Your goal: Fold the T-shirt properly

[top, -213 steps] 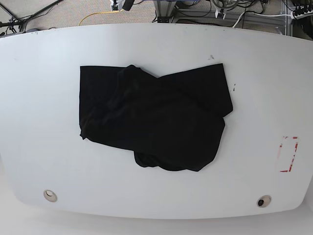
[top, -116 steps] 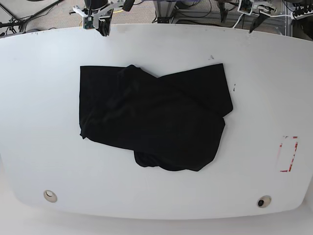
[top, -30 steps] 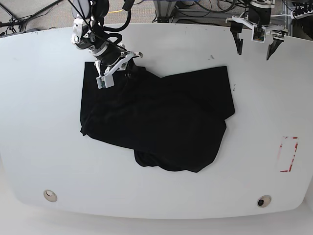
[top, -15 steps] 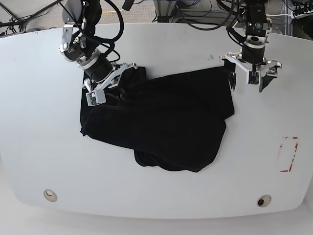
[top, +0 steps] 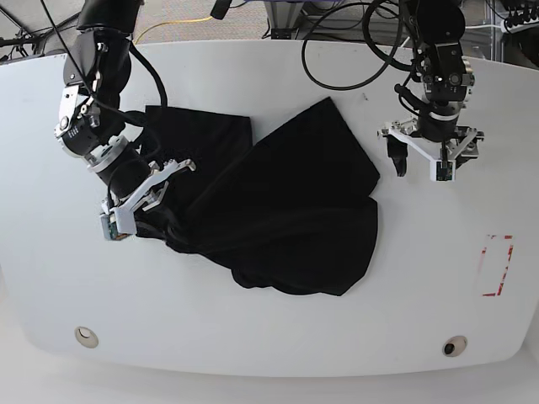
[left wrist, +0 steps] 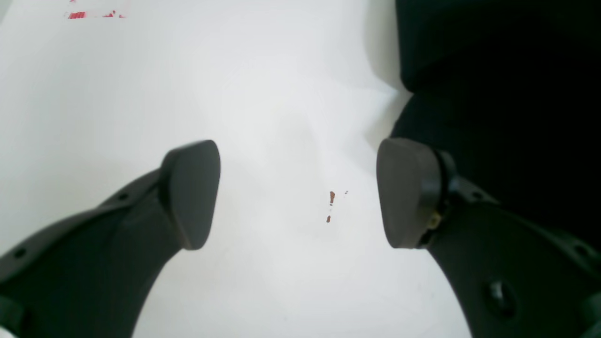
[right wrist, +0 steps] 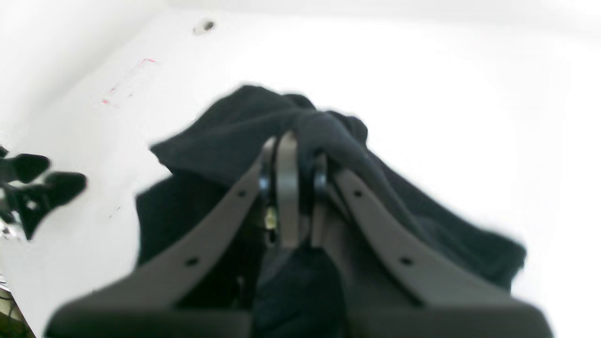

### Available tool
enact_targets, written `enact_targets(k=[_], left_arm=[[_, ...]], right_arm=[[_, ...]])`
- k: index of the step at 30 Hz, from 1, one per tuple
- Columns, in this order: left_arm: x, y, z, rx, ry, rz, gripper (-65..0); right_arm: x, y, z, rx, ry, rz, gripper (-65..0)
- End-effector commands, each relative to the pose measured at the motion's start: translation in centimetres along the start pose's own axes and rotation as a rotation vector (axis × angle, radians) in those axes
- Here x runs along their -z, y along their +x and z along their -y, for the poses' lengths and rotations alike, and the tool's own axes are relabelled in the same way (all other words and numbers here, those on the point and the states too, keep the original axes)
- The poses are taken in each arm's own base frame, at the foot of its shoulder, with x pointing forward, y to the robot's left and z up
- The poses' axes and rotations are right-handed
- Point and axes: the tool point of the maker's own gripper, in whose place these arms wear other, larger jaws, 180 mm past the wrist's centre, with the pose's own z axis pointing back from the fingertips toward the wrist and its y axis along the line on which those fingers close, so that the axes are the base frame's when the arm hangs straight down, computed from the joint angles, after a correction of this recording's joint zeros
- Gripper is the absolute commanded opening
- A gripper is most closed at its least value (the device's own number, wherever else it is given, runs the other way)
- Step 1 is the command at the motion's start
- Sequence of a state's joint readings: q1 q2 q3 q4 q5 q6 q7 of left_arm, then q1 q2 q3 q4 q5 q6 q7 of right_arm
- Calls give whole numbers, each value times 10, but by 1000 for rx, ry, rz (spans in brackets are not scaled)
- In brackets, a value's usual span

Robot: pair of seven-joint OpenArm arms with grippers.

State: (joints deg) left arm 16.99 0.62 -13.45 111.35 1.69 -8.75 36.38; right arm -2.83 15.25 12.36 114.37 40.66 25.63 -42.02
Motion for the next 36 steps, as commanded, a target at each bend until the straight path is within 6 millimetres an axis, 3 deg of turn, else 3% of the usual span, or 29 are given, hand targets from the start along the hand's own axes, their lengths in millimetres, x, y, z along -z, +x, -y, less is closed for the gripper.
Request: enact_targets(k=[1, 7, 11, 21, 26, 32, 36], left_arm=[[-2, 12, 10, 45, -53, 46, -160], [-2, -11, 31, 112, -159, -11, -164], [1, -32, 55, 160, -265, -62, -164], [10, -62, 72, 152, -333, -142, -164], [18, -57, 108, 143, -412, -134, -164], [22, -32, 182, 145, -568, -54, -164], [28, -34, 220, 165, -659, -54, -164]], right_arm=[[-3, 38, 2, -73, 23, 92, -650], [-9, 86, 17, -201, 19, 145, -650], [-15, 116, 22, -280, 22, 178, -650], [-38, 192, 29, -492, -7, 242, -650], [-44, 212, 32, -544, -35, 250, -650], [-40, 224, 22, -581, -13, 266, -650], [-44, 231, 23, -609, -25, 265, -650]])
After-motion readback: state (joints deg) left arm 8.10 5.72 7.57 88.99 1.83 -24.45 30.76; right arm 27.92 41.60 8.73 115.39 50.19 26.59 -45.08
